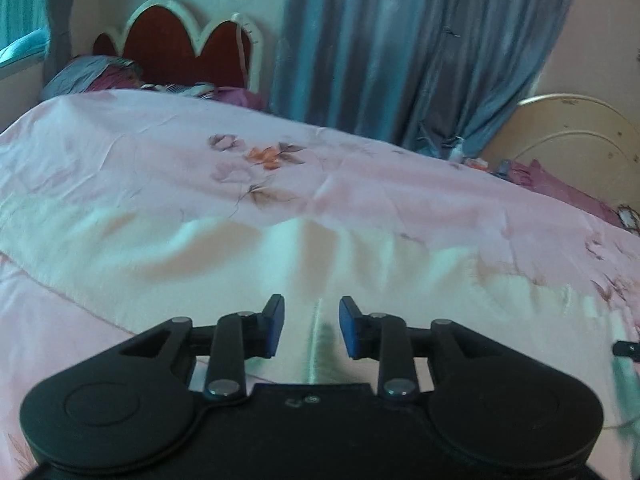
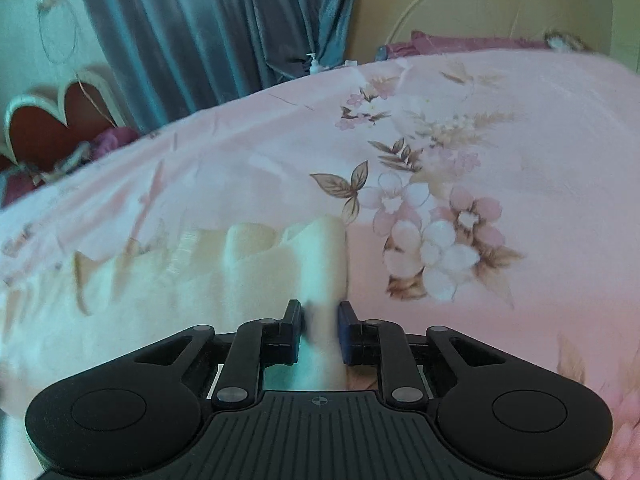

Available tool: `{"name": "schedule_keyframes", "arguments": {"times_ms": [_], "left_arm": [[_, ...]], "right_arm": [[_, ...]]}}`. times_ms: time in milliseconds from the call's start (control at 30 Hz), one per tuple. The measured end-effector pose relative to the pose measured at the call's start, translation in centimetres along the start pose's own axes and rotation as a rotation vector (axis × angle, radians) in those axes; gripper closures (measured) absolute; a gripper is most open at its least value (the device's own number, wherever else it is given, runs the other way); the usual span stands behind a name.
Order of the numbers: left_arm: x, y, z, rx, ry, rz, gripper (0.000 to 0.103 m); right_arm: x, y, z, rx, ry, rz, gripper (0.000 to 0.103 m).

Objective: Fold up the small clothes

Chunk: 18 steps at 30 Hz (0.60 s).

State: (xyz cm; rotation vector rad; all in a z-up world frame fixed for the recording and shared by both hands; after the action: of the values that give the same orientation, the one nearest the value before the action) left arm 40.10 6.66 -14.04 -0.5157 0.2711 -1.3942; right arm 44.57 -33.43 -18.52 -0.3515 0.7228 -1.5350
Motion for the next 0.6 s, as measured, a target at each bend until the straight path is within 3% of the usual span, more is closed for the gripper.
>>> {"name": "schedule_keyframes", "arguments": {"times_ms": [133, 200, 300, 400, 500, 600], "left_arm": [[2.2, 0.2, -0.4, -0.055, 0.037, -0.082, 0.055], [3.3, 0.6, -1.0, -0.08, 0.07, -0.088, 0.043], [4.4, 1.5, -1.9, -0.131, 0.109, -0.075, 0.041], [4.8, 2.2, -2.5, -0.159, 0.136, -0.054, 0.039], [5.1, 2.1, -2.6, -0.166, 0.158, -0.048, 0.039], [5.0, 1.6, -2.3, -0.179, 0.161, -0.047, 0.039]], "right_arm": [[0.6, -0.2, 0.1, 0.018, -0.017, -0.063, 0.078], [0.0, -1.4, 0.4, 0.054, -0.057, -0.064, 0.078], [-1.5, -3.2, 0.5, 0.084, -0.091, -0.016, 0.075], [-3.5, -4.3, -0.4, 0.077, -0.128, 0.041, 0.051], [-6.1, -4.8, -2.2, 0.043, -0.207, 0.086, 0.05], [-7.5, -3.7, -4.3, -0.028, -0.266, 0.066, 0.05]]}}
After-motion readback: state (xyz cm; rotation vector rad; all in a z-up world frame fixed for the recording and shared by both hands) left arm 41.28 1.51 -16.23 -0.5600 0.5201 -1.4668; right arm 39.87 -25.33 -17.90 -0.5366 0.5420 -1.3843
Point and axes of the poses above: each gripper's, at about its wrist camera, not at the fingertips, and y roughly the way its jaws point, x to its right, z to its top, the point moved 1 cm from there along y, roughly the way its jaws point, and after that the axes turned 11 degrees about x, right-handed, at the moved point
